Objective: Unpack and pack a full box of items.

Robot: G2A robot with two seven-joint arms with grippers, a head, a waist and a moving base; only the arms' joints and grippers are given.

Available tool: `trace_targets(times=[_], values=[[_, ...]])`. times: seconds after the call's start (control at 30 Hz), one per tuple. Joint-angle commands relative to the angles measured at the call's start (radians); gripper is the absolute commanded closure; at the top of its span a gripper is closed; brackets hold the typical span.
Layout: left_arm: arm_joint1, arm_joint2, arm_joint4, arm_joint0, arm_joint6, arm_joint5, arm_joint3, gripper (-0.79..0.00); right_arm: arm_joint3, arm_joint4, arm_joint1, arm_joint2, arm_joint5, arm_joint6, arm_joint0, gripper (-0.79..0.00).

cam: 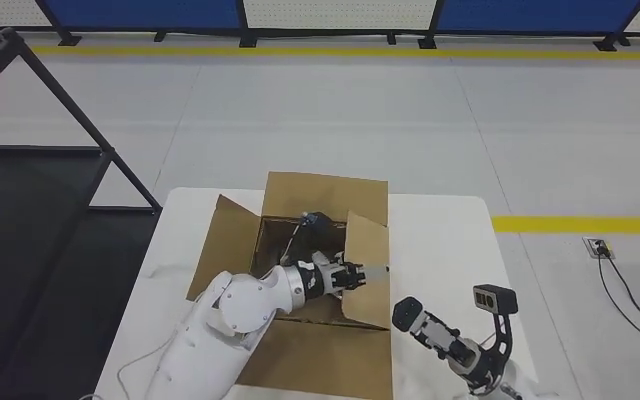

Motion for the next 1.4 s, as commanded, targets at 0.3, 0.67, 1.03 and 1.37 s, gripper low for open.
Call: trace_targets(times=[0.3,0.67,1.03,1.37], values=[[-0.024,0.086,0.100,-0.044,0.116,0.055,-0.056,-0.785,-0.036,0.019,0.025,0.052,-0.051,0.039,-0.049,-0.785],[-0.106,0.243,-0.063,-0.211,0.173,-0.011,0.174,-0.785,-0.088,0.075,0.041,0.096,-0.121,-0.001,-0.146,-0.785],[-0.156,0.309,-0.093,-0.250,0.202,-0.039,0.284,-0.785,-0.104,-0.010,0.049,0.097,-0.090,-0.119,-0.160,-0.785],[-0.120,0.176,-0.045,-0.162,0.190,-0.053,0.143,-0.785,-0.079,-0.215,0.050,0.048,0.106,-0.315,-0.098,-0.785]])
